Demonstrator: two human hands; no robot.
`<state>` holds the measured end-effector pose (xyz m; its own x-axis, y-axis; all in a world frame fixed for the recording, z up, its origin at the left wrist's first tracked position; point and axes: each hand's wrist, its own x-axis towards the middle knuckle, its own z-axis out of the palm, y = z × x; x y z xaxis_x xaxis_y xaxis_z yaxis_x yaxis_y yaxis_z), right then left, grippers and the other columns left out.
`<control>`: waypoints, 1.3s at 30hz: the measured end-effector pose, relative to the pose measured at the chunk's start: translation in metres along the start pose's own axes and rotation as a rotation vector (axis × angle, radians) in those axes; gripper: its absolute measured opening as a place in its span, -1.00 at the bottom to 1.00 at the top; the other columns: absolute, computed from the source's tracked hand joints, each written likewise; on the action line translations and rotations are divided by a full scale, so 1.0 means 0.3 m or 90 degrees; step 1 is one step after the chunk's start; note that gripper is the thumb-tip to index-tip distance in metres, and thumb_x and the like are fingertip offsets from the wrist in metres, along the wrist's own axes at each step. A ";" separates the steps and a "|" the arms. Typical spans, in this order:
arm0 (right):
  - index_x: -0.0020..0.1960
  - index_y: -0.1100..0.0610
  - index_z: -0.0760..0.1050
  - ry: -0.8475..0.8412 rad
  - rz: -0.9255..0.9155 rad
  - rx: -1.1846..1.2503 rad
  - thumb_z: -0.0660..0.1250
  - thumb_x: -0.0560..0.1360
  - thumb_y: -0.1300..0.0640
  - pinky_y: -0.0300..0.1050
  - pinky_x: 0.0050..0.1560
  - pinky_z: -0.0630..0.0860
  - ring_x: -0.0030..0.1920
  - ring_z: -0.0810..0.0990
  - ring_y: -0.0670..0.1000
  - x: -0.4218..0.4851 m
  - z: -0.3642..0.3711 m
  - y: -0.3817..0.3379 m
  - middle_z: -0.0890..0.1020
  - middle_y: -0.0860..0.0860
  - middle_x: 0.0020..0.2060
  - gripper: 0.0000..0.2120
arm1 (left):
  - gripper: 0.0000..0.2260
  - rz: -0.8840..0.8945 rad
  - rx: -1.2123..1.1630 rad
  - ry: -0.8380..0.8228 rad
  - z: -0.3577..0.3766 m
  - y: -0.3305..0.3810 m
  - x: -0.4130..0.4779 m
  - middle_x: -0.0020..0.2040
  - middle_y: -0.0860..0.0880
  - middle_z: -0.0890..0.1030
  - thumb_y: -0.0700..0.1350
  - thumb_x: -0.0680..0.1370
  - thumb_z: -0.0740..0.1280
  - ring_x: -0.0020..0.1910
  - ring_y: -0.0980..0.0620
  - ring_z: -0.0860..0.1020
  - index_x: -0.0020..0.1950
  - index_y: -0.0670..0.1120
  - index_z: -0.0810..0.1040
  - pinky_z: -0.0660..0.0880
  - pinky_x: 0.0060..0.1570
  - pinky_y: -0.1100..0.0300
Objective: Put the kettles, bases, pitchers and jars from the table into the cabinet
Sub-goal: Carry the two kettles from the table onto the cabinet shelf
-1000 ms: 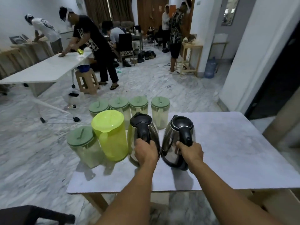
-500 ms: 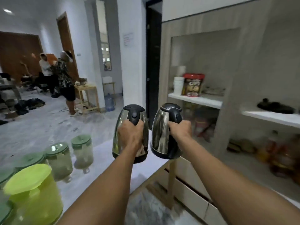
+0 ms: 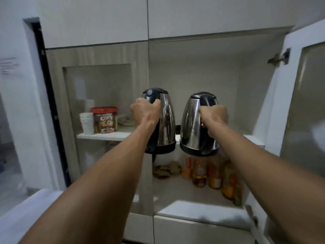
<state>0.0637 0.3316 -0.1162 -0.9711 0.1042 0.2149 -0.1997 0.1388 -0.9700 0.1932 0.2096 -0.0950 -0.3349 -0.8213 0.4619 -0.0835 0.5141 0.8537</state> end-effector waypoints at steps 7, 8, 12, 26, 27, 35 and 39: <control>-0.11 0.24 0.64 0.072 -0.038 -0.004 0.25 0.16 0.10 0.08 -0.17 0.70 -0.22 0.73 0.23 0.471 -0.036 0.022 0.72 0.19 -0.27 -0.61 | -0.69 0.030 -0.041 -0.007 0.477 0.090 0.164 -0.09 -0.20 0.62 0.00 0.52 0.30 -0.21 -0.12 0.47 -0.04 -0.25 0.61 0.34 -0.23 0.15; -0.10 0.23 0.65 0.076 -0.040 0.004 0.26 0.16 0.09 0.11 -0.14 0.70 -0.20 0.73 0.23 0.527 -0.022 0.031 0.72 0.19 -0.25 -0.61 | -0.71 0.030 -0.037 -0.011 0.531 0.089 0.188 -0.13 -0.19 0.58 0.00 0.52 0.30 -0.21 -0.12 0.48 -0.06 -0.23 0.60 0.34 -0.24 0.14; -0.13 0.20 0.64 0.071 -0.038 0.013 0.28 0.20 0.07 0.12 -0.09 0.69 -0.17 0.73 0.23 0.710 0.063 0.079 0.72 0.15 -0.23 -0.66 | -0.68 0.003 -0.017 -0.016 0.743 0.065 0.320 -0.21 -0.11 0.53 0.01 0.54 0.29 -0.38 0.00 0.44 -0.32 -0.17 0.41 0.33 -0.44 0.18; 0.05 0.22 0.60 0.067 0.013 -0.045 0.37 0.31 0.03 -0.09 -0.32 0.61 -0.18 0.71 0.19 1.202 0.486 0.248 0.70 0.17 -0.10 -0.62 | -0.65 -0.032 -0.037 -0.112 1.233 -0.161 0.735 0.02 -0.21 0.63 0.00 0.57 0.28 -0.10 -0.19 0.58 0.06 -0.31 0.58 0.38 -0.21 0.19; 0.07 0.23 0.59 0.059 0.013 -0.060 0.37 0.34 0.04 -0.12 -0.38 0.59 -0.19 0.70 0.19 1.223 0.499 0.254 0.70 0.18 -0.09 -0.62 | -0.64 -0.026 -0.038 -0.108 1.249 -0.170 0.750 0.06 -0.23 0.61 0.01 0.58 0.27 -0.02 -0.22 0.60 0.08 -0.30 0.57 0.38 -0.20 0.19; 0.04 0.31 0.57 -0.017 0.005 -0.078 0.31 0.37 0.23 -0.22 -0.56 0.43 -0.49 0.52 0.13 1.231 0.450 0.249 0.60 0.21 -0.26 -0.73 | -0.70 0.003 0.003 -0.095 1.264 -0.168 0.733 0.02 -0.25 0.63 -0.06 0.57 0.27 -0.04 -0.23 0.60 0.02 -0.32 0.58 0.40 -0.22 0.14; -0.07 0.26 0.54 -0.021 -0.001 -0.074 0.31 0.38 0.24 -0.21 -0.55 0.42 -0.52 0.50 0.09 1.161 0.391 0.268 0.57 0.17 -0.34 -0.85 | -0.80 0.001 0.013 -0.085 1.224 -0.163 0.661 -0.07 -0.24 0.65 -0.12 0.55 0.28 -0.21 -0.13 0.53 -0.19 -0.23 0.54 0.38 -0.26 0.12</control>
<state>-0.3060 0.2637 -0.1326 -0.9749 0.0718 0.2108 -0.1867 0.2525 -0.9494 -0.2139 0.1124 -0.1335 -0.4565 -0.7810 0.4262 -0.1020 0.5218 0.8469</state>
